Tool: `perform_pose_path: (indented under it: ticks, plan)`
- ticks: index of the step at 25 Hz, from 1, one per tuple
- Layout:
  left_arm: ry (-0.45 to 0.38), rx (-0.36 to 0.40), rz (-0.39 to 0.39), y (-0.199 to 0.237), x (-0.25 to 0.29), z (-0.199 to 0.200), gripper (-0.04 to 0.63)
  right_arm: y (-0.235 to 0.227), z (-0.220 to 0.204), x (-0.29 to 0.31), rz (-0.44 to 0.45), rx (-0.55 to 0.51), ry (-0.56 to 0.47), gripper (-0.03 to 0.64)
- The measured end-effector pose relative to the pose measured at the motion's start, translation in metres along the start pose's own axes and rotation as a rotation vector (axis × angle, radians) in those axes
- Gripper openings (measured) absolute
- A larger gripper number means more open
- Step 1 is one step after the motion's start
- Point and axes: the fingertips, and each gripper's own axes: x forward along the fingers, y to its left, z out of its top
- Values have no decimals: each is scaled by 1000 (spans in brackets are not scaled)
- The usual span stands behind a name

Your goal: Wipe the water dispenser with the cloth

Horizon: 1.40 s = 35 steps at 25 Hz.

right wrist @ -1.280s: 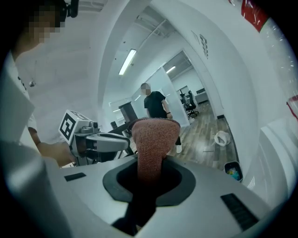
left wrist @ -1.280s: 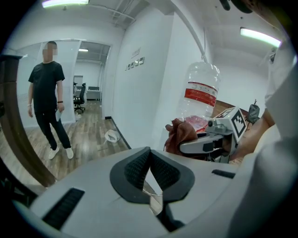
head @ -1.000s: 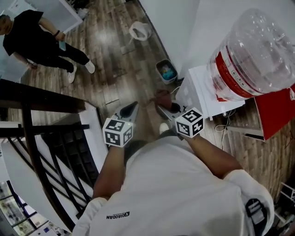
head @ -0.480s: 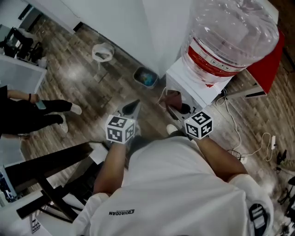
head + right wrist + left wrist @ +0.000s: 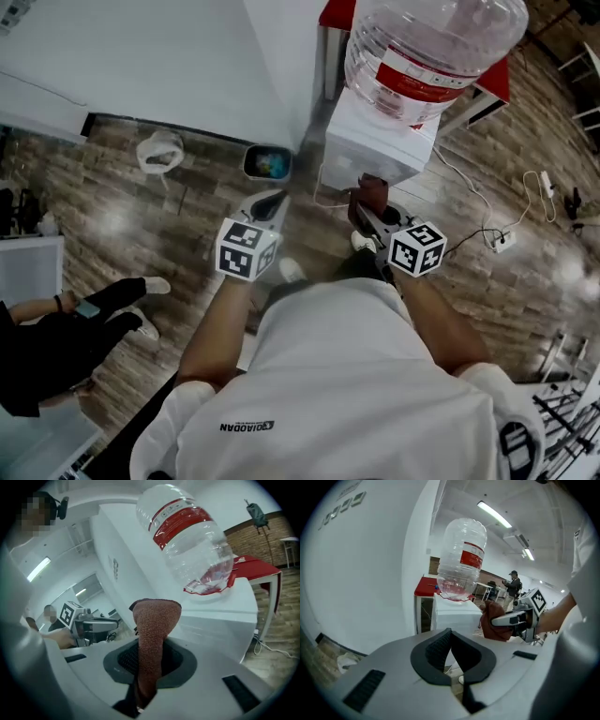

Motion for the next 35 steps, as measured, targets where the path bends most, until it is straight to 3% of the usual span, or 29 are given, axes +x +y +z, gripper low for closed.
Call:
perform_pose_path:
  ticks: [6,10,14,19,26,35]
  plan:
    - [24,65,-138,0,9,-11,-11,-6,-24,-30,-165,240,-179,55]
    - [72,91,-191,-7,18,-25,-11,-35,-61,-39,-229,532,-309,55]
    - [121,104,-231,-18,32,-42,-11,-97,-130,-19,-287,855,-433,55]
    - [185,89,-250,-35,60,-70,-11,-199,-222,21,-406,1146,-567,55]
    - [245,73,-244,-46,92,-97,-11,-288,-299,66,-524,1362,-703,55]
    - [331,66,-254,-55,106,-139,-11,-343,-341,104,-526,1446,-726,55]
